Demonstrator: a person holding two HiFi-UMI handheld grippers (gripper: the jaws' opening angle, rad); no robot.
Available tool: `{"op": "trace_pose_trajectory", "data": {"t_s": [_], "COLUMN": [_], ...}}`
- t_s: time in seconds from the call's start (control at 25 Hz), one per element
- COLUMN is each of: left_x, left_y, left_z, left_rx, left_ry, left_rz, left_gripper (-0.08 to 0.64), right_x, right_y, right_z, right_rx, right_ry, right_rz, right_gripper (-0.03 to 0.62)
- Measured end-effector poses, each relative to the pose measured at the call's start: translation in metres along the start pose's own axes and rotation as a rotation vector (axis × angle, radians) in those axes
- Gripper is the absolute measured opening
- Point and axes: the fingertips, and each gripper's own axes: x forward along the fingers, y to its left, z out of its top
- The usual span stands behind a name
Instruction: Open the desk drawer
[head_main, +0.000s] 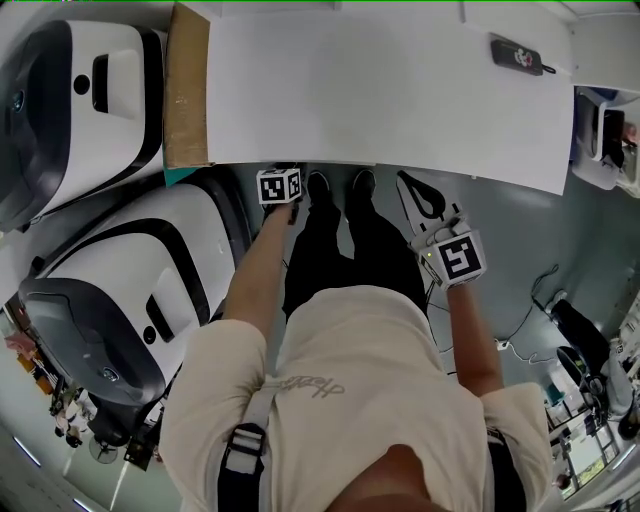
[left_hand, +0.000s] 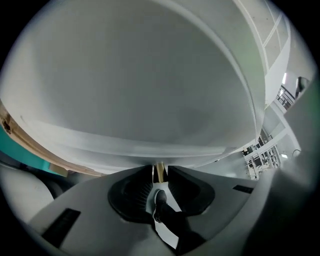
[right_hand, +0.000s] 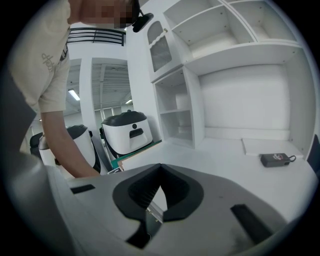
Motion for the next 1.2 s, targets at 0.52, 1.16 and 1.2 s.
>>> {"op": "trace_pose_trajectory", "data": {"t_s": [0.52, 1.16, 1.2], "left_x": [-0.004, -0.021, -0.022], "left_y": [-0.002, -0.009, -0.009], "left_z": [-0.002, -0.048, -0.050], "left_rx": [-0.013, 0.004, 0.002], "left_ry": [0.005, 0.084, 0.081], "left_rz": [0.000, 0.019, 0.023], "left_gripper": [0.087, 0.086, 0.086], "right_x": [-0.001, -0.009, -0.008], "right_y": [0.004, 0.017, 0.018], "right_z": [-0.008, -0.026, -0.028], "right_rx": [0.009, 0.035, 0.033], "right_ry": [0.012, 0.023, 0.023], "right_rz": [0.016, 0.106, 0.116], "right_gripper": [-0.003, -0.003, -0.003]}}
